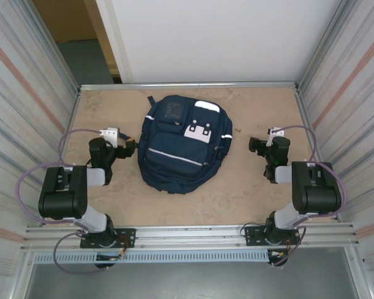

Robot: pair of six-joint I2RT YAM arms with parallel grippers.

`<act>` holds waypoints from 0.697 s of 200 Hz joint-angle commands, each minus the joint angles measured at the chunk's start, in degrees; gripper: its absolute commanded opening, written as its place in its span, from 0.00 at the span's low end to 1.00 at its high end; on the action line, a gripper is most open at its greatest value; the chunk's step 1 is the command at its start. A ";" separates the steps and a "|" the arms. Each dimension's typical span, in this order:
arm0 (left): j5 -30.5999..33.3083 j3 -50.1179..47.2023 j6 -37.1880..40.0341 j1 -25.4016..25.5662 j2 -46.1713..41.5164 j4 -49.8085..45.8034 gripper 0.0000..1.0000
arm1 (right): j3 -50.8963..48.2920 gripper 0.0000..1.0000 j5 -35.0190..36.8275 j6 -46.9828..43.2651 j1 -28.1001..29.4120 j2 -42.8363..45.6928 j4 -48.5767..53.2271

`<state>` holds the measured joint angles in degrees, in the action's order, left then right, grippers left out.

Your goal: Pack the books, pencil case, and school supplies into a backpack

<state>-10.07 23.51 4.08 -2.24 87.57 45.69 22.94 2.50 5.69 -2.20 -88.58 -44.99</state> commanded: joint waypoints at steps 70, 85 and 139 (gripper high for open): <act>2.86 0.14 0.55 1.93 -0.91 -0.48 0.99 | 0.71 0.99 -1.58 -0.52 -0.15 0.09 -0.56; 2.90 0.14 0.50 1.90 -0.91 -0.52 0.99 | 0.58 0.99 -1.45 -0.98 0.24 0.16 -0.74; 3.05 0.14 0.58 1.90 -0.91 -0.52 0.99 | 0.44 0.99 -0.96 -1.13 0.61 0.22 -1.06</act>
<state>-7.77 23.51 4.12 -0.36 87.55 44.73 22.94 1.45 5.48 -1.93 -88.58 -44.99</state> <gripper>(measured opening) 0.986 0.987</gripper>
